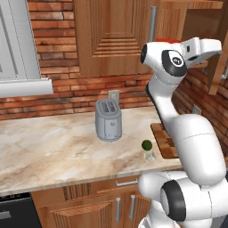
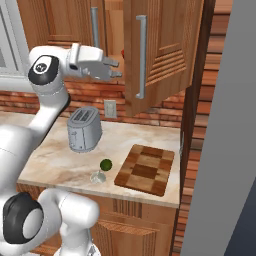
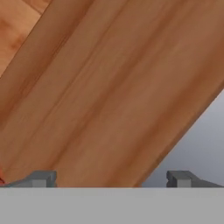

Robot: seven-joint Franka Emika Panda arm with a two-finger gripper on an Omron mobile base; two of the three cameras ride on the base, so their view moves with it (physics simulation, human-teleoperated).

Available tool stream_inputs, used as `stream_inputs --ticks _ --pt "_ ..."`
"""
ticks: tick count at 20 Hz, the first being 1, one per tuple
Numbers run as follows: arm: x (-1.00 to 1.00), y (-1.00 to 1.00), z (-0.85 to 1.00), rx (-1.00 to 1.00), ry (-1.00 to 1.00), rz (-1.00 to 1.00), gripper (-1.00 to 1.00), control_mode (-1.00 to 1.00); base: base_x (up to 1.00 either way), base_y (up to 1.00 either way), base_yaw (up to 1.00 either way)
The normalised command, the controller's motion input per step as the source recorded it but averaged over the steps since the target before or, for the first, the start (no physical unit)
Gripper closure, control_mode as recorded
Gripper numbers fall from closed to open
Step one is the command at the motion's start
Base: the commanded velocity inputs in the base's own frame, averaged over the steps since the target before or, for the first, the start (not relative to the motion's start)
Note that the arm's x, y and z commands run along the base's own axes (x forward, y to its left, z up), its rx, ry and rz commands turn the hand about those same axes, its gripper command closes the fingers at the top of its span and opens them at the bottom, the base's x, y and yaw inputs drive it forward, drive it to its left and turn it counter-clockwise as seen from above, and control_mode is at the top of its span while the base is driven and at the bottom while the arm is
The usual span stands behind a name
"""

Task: Open the cabinet. Place the bowl and condiment on the counter. Then place the lime and garlic on the cutting board.

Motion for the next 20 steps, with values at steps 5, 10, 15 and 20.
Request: stream_inputs --ticks 5,10,15,20 --pt "0.20 -0.06 -0.09 -0.01 0.04 -0.14 -1.00 -1.00 0.00 0.00 0.00" --pt "0.02 -0.26 0.00 0.00 0.01 -0.13 -1.00 -1.00 0.00 0.00 0.00" --pt "0.00 -0.41 0.00 0.00 0.00 -0.11 -1.00 -1.00 0.00 0.00 0.00" --pt "0.00 -0.46 0.00 0.00 0.00 -0.05 -1.00 -1.00 0.00 0.00 0.00"
